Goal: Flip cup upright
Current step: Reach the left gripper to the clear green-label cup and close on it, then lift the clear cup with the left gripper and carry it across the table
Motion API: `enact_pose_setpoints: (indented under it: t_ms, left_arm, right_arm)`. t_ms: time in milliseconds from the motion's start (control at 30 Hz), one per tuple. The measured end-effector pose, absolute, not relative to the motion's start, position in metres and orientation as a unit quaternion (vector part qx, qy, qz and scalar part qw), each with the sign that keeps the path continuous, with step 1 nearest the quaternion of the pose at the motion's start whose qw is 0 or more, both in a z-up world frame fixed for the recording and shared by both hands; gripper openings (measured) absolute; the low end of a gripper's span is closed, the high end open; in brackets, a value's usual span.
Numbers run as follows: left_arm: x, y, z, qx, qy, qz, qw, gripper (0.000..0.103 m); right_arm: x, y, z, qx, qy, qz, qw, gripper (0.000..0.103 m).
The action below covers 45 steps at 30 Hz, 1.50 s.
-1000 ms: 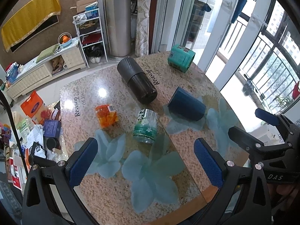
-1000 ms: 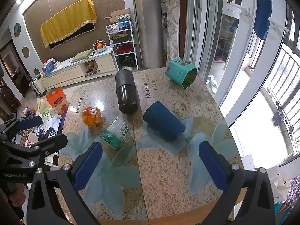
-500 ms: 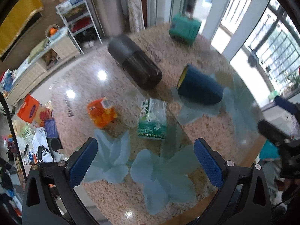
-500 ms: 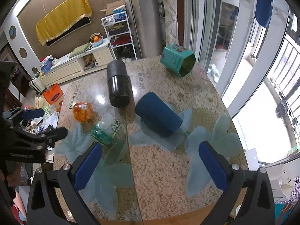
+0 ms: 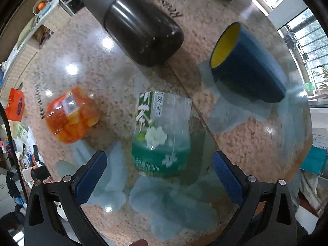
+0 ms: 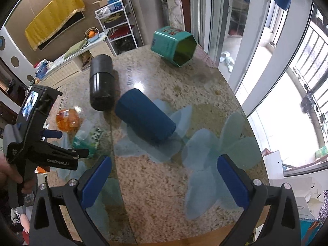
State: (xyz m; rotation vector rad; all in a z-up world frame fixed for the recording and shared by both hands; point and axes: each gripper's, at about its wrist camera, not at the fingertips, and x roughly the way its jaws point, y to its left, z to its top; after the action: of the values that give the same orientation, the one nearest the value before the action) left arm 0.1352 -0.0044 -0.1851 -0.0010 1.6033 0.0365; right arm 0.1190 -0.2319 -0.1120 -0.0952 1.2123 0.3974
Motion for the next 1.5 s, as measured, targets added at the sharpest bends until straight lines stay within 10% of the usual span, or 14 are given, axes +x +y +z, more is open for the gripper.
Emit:
enact_pose_setpoints:
  t_ms: [500,800,1500]
  left_arm:
    - [0.161,-0.004,-0.233,-0.032,0.735,0.011,0.677,0.102]
    - [0.159,-0.007,-0.248,-0.041,0.738,-0.001,0.673,0.069]
    - [0.041,-0.003,-0.197,-0.131,0.670,-0.029,0.730,0.068]
  right_arm:
    - [0.142,-0.240,-0.126,-0.045,0.588,0.188,0.785,0.103]
    - [0.143,-0.240,-0.126,-0.045,0.590,0.187,0.784,0.103]
    - [0.080,-0.218,-0.100,-0.085,0.564,0.180,0.801,0.103]
